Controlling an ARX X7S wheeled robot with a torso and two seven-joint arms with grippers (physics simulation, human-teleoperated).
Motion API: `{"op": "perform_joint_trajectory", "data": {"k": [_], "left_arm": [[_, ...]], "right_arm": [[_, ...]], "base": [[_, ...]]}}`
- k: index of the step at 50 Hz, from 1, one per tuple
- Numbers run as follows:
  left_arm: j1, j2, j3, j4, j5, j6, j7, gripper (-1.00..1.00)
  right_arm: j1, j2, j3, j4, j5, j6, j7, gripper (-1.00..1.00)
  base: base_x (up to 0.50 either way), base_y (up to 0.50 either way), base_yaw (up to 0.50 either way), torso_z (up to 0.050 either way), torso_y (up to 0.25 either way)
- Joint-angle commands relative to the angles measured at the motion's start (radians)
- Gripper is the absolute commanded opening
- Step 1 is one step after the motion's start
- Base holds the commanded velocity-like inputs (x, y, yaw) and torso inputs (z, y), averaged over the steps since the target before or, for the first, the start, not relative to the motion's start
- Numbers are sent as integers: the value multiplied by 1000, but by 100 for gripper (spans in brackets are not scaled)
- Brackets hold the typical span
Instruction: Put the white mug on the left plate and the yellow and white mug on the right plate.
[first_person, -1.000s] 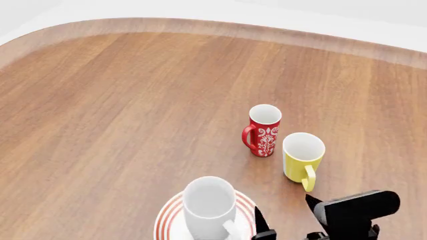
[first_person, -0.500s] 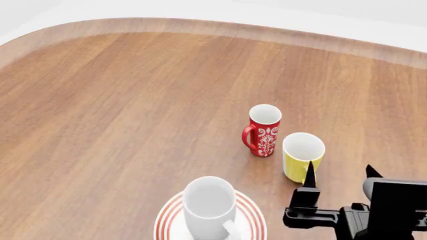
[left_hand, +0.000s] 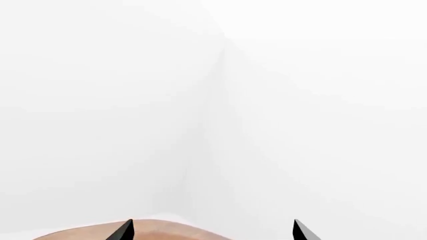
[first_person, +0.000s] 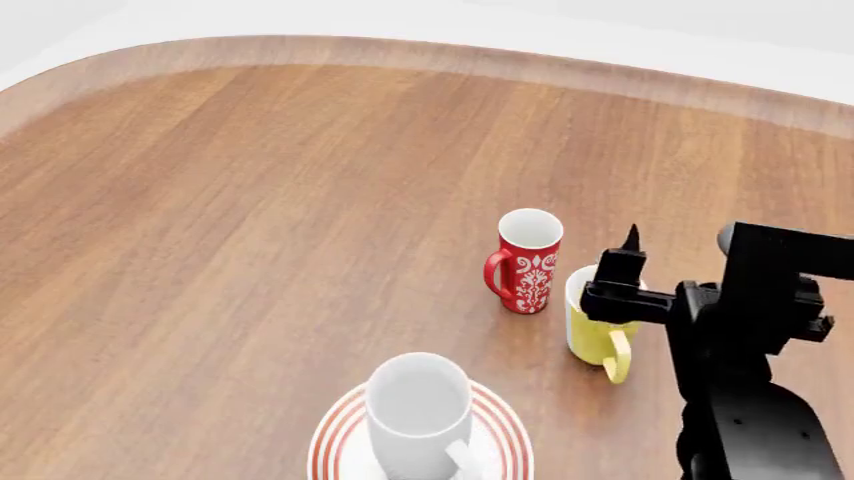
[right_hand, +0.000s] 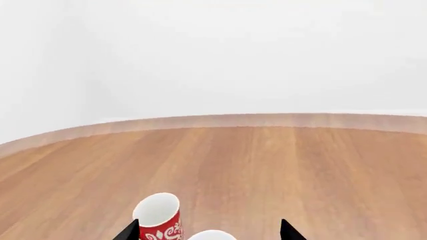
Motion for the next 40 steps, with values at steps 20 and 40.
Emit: {"op": "perform_joint_trajectory", "data": {"k": [20,40], "left_arm": [[20,6,11,1,12,26,0,100],[31,4,13,4,12,38,-2,100]], "right_arm": [[397,-149,117,638,-405,21,-109,100],[386,-141,118,638,-411,128,-69,100]], "base": [[0,0,0,0,0],[0,0,0,0,0]]}}
